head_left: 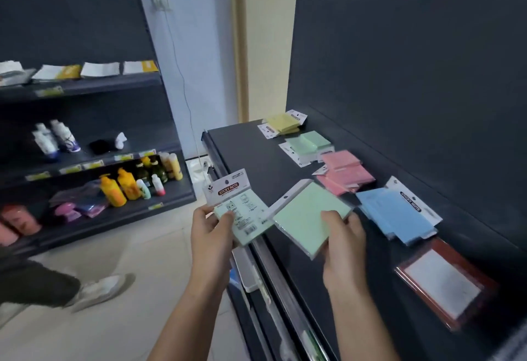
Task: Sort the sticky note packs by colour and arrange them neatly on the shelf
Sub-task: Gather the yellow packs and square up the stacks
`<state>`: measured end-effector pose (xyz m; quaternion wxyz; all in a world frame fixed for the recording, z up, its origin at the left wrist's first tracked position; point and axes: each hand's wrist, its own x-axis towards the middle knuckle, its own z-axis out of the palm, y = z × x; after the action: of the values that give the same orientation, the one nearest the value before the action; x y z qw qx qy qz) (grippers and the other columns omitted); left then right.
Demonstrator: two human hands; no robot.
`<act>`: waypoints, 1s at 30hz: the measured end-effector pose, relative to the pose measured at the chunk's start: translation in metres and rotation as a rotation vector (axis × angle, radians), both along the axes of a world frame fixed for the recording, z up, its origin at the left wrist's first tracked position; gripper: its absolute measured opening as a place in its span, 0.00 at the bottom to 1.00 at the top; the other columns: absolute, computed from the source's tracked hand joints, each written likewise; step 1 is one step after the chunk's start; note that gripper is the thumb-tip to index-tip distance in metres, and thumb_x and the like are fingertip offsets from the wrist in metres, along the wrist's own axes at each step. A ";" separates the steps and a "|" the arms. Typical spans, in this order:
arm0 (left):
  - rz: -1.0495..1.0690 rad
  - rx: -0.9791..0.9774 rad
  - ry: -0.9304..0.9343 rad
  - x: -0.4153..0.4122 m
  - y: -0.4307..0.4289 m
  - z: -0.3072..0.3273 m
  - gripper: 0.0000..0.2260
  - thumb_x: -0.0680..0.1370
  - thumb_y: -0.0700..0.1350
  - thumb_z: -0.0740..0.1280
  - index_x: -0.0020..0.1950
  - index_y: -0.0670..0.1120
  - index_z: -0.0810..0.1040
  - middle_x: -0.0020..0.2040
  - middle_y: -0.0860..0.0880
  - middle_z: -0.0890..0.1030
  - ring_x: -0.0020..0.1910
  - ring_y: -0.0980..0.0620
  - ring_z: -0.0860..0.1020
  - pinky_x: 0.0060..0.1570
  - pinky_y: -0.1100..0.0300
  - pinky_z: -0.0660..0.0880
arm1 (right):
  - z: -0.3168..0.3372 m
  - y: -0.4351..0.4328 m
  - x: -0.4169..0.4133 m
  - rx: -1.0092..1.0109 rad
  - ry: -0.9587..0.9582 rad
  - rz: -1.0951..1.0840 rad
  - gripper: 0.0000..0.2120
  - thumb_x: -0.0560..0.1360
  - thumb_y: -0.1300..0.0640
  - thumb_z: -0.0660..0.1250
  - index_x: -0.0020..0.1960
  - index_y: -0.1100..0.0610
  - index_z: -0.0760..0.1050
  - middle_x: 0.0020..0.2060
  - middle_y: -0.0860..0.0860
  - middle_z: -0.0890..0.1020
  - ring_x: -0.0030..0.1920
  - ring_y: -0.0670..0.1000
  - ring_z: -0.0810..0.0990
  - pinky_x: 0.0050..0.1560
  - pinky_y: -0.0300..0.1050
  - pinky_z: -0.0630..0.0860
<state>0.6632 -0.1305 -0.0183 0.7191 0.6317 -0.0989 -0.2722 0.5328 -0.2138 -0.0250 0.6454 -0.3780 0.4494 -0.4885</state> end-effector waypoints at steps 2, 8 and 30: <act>0.020 -0.006 0.025 0.019 -0.009 -0.002 0.07 0.79 0.36 0.60 0.46 0.48 0.68 0.46 0.47 0.80 0.37 0.52 0.80 0.24 0.64 0.73 | -0.005 -0.010 0.020 0.014 0.015 0.021 0.06 0.73 0.66 0.61 0.45 0.57 0.73 0.40 0.52 0.80 0.40 0.50 0.76 0.45 0.47 0.72; 0.003 0.019 0.062 0.086 -0.040 -0.010 0.07 0.79 0.36 0.60 0.46 0.48 0.67 0.46 0.47 0.79 0.38 0.52 0.80 0.28 0.60 0.76 | -0.013 -0.040 0.083 0.030 0.026 -0.023 0.08 0.73 0.67 0.61 0.44 0.54 0.73 0.41 0.51 0.80 0.41 0.51 0.77 0.47 0.48 0.74; -0.336 -0.086 0.225 0.200 -0.225 -0.002 0.05 0.80 0.39 0.59 0.45 0.47 0.66 0.49 0.44 0.80 0.46 0.47 0.81 0.40 0.54 0.80 | 0.000 -0.145 0.165 0.020 0.053 -0.242 0.12 0.75 0.71 0.60 0.53 0.59 0.75 0.44 0.51 0.81 0.40 0.47 0.79 0.33 0.38 0.78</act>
<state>0.8633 -0.3557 -0.0199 0.6964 0.5406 -0.1334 -0.4527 0.6975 -0.3589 -0.0254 0.5734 -0.3270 0.5136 -0.5482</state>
